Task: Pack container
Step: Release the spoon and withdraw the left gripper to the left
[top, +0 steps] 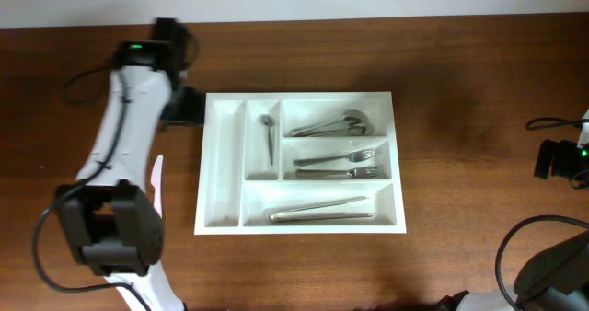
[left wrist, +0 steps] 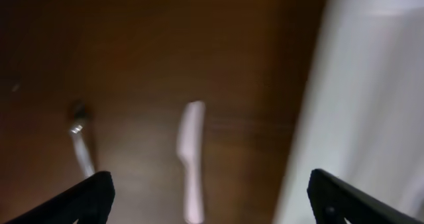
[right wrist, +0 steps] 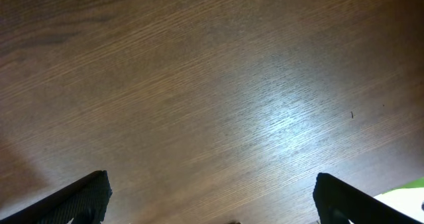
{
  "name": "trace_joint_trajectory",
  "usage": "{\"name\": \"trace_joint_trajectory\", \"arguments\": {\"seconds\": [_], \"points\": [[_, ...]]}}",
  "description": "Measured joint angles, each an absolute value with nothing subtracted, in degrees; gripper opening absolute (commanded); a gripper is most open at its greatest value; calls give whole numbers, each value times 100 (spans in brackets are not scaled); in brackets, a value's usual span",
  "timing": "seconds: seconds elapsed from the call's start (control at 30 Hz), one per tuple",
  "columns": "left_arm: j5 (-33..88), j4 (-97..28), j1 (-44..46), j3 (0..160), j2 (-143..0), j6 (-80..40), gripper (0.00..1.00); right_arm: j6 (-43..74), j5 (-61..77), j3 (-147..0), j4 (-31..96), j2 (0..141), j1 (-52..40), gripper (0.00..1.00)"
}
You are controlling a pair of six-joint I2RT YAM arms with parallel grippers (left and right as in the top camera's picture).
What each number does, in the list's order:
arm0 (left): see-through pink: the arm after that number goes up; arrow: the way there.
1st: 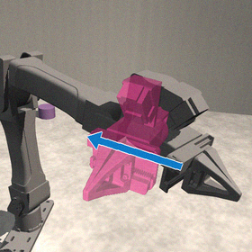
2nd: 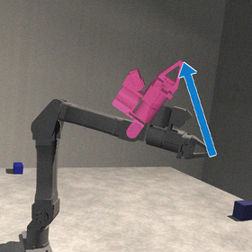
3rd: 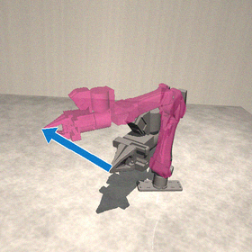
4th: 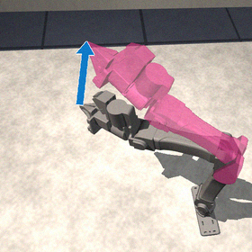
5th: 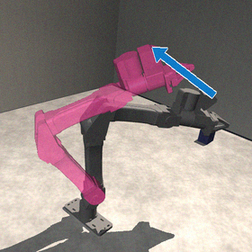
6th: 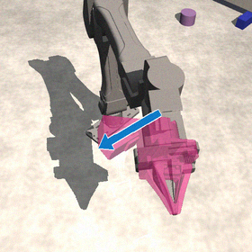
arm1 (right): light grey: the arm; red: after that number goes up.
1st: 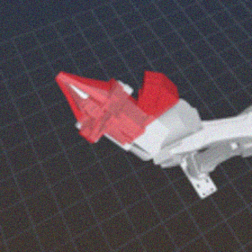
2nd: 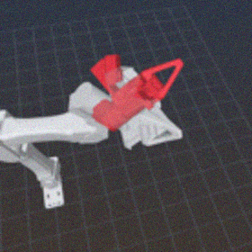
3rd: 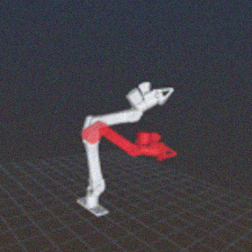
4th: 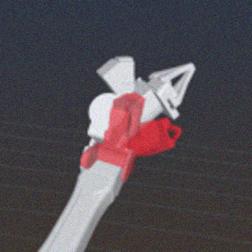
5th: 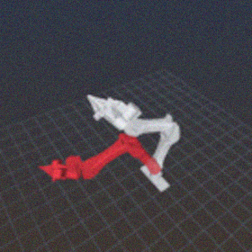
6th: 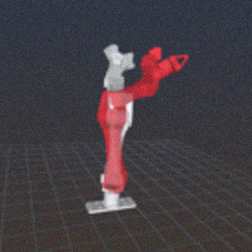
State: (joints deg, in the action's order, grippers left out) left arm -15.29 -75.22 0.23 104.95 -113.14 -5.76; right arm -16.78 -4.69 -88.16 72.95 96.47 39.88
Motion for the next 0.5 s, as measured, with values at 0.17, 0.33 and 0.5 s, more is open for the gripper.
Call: {"name": "trace_joint_trajectory", "arguments": {"seconds": [0.17, 0.33, 0.5], "points": [[-1546, -7548, -1129, 10495, -11314, -530, 96, -1678, -469, -8816, 7295, 9647, 3988, 99], [-1192, -7303, -2263, 10495, -11314, -200, 96, -1680, -469, -8816, 7295, 9647, 3988, 99], [-451, -7153, -3074, 10495, -11395, 576, 96, -1680, -469, -8816, 7295, 9647, 3988, 99]]}}
